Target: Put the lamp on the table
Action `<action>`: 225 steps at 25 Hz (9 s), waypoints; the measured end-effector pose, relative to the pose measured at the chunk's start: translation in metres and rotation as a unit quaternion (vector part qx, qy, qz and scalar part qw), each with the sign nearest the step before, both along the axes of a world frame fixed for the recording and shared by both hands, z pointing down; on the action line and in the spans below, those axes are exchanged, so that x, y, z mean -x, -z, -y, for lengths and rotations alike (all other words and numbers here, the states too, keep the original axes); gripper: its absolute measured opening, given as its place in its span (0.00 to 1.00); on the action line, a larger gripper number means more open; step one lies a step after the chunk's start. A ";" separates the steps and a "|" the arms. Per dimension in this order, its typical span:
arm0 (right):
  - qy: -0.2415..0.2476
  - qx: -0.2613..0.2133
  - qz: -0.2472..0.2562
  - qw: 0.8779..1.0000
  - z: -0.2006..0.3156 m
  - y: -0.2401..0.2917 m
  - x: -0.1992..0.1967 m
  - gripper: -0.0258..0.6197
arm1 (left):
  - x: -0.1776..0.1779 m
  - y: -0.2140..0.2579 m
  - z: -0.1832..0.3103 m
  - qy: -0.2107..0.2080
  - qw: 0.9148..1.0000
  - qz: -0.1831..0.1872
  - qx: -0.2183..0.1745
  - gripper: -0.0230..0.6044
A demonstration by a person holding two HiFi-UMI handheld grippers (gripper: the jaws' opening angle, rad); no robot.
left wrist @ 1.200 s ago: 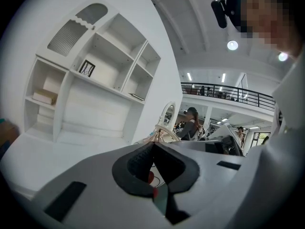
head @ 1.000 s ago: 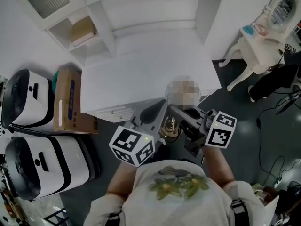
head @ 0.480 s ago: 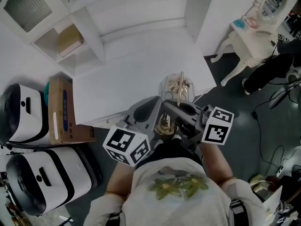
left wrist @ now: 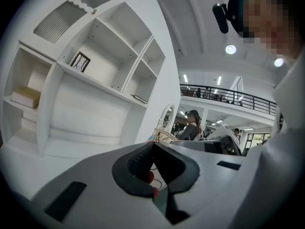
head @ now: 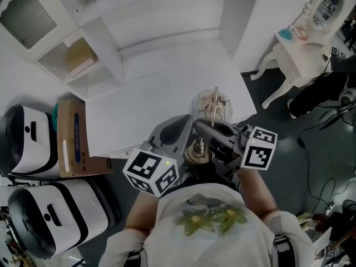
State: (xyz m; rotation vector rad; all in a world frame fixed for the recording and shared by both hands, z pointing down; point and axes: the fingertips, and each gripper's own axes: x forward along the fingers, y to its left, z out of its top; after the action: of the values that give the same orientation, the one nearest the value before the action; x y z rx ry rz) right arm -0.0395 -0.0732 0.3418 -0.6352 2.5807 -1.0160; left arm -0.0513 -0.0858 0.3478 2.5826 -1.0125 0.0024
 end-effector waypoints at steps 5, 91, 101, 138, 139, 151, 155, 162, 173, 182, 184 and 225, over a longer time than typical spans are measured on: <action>0.005 -0.004 -0.005 1.000 0.024 0.005 -0.006 0.09 | -0.006 0.005 0.024 -0.001 1.000 0.001 -0.006 0.08; 0.080 -0.018 -0.050 0.995 0.189 -0.020 -0.045 0.09 | -0.045 -0.025 0.189 0.075 0.996 0.016 0.050 0.08; 0.083 -0.028 -0.053 0.995 0.179 -0.021 -0.045 0.09 | -0.045 -0.026 0.179 0.073 0.996 0.014 0.050 0.08; 0.059 -0.066 -0.068 0.994 0.145 -0.029 -0.045 0.09 | -0.044 -0.036 0.146 0.068 0.996 -0.006 0.063 0.08; 0.057 -0.068 -0.068 0.994 0.144 -0.029 -0.044 0.09 | -0.044 -0.036 0.146 0.069 0.996 -0.009 0.064 0.08; 0.023 -0.090 -0.104 0.990 0.144 -0.031 -0.045 0.09 | -0.040 -0.031 0.144 0.082 0.995 -0.015 0.057 0.08; 0.015 -0.097 -0.125 0.987 0.144 -0.034 -0.046 0.09 | -0.040 -0.030 0.142 0.082 0.995 -0.017 0.055 0.08; 0.010 -0.104 -0.141 0.984 0.141 -0.035 -0.049 0.15 | -0.043 -0.038 0.134 0.079 0.994 -0.021 0.067 0.08; -0.014 -0.118 -0.177 0.977 0.135 -0.035 -0.059 0.22 | -0.049 -0.036 0.126 0.069 0.996 -0.016 0.061 0.08; -0.042 -0.125 -0.183 0.974 0.131 -0.031 -0.068 0.22 | -0.052 -0.032 0.120 0.059 0.997 -0.015 0.054 0.08; -0.054 -0.128 -0.190 0.972 0.130 -0.031 -0.071 0.22 | -0.052 -0.031 0.119 0.056 0.997 -0.015 0.053 0.08; -0.166 -0.241 -0.290 0.911 0.047 -0.006 -0.062 0.09 | -0.055 -0.011 0.042 0.039 0.990 0.094 -0.098 0.08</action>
State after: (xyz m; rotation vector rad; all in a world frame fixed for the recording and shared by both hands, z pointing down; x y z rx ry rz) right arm 0.0222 -0.1200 0.3479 -1.3219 2.8788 -0.0550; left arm 0.0033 -0.1278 0.3586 2.7574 -1.2383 0.1360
